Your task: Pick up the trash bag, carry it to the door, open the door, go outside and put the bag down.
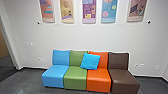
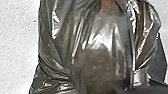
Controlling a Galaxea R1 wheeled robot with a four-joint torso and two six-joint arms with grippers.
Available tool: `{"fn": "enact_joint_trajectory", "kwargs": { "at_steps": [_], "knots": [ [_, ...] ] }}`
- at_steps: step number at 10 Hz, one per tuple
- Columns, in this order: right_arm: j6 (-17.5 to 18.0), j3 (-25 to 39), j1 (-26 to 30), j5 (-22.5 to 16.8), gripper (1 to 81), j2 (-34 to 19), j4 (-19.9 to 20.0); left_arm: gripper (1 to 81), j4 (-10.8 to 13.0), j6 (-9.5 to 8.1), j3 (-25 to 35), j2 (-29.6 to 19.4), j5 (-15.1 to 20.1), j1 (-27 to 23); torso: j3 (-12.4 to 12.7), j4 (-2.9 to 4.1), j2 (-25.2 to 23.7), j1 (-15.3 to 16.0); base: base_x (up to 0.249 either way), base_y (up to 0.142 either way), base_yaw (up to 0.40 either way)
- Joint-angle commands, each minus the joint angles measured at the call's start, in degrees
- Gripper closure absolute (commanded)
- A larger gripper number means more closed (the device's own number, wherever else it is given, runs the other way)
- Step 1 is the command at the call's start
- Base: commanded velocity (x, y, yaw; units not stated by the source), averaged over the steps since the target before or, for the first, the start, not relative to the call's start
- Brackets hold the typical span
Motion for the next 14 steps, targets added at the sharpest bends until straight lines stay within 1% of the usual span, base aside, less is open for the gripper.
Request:
{"fn": "enact_joint_trajectory", "kwargs": {
  "at_steps": [1,3,4,6,8,10,11,12,13,14],
  "knots": [
    [-0.1,0.2,3.2,-2.9,1.0,-0.2,-0.4,81.1,0.2,0.10,-0.2,-0.3,3.4,-3.8,0.0,0.00,0.0,0.0,0.000,0.000,-0.196],
    [-0.2,0.4,3.2,-2.9,1.0,-0.1,-0.6,81.1,0.2,0.10,-0.2,-0.3,3.4,-3.8,0.0,0.00,0.0,0.0,0.000,0.000,-0.214],
    [-0.1,0.2,3.3,-3.0,1.0,0.4,-2.0,81.1,0.1,0.10,-0.3,-0.3,3.4,-3.8,0.0,0.00,0.0,0.0,0.000,0.000,-0.220],
    [-0.1,-0.1,2.7,-3.1,1.0,0.6,-2.6,81.1,0.1,0.10,-0.5,0.0,3.4,-3.8,0.0,0.00,0.0,0.0,0.000,0.000,-0.220],
    [0.2,-1.5,2.0,-2.8,1.0,1.6,-6.0,81.1,0.1,0.10,-0.5,0.1,3.3,-3.8,0.0,0.00,0.0,0.0,0.000,0.000,-0.220],
    [1.3,-3.7,1.5,-2.4,1.0,2.7,-11.4,81.1,0.1,0.10,-0.5,0.1,3.3,-3.8,0.0,0.00,0.0,0.0,0.000,0.000,-0.220],
    [3.7,-4.8,2.0,-2.9,1.0,3.3,-14.7,81.1,0.0,0.10,-0.6,0.0,3.3,-3.8,0.0,0.00,0.0,0.0,0.000,0.000,-0.220],
    [5.8,-4.9,2.0,-3.0,1.0,3.4,-17.0,81.1,0.0,0.10,-0.7,0.1,3.3,-3.8,0.0,0.00,0.0,0.0,0.000,0.000,-0.220],
    [6.6,-4.9,2.1,-3.0,1.0,3.2,-17.1,81.1,0.0,0.10,-0.7,0.1,3.3,-3.8,0.0,0.00,0.0,0.0,0.000,0.000,-0.221],
    [6.6,-4.6,2.1,-2.9,1.0,2.8,-17.3,81.1,0.1,0.10,-0.7,0.2,3.3,-3.8,0.0,0.00,0.0,0.0,0.000,0.000,-0.220]
  ]
}}
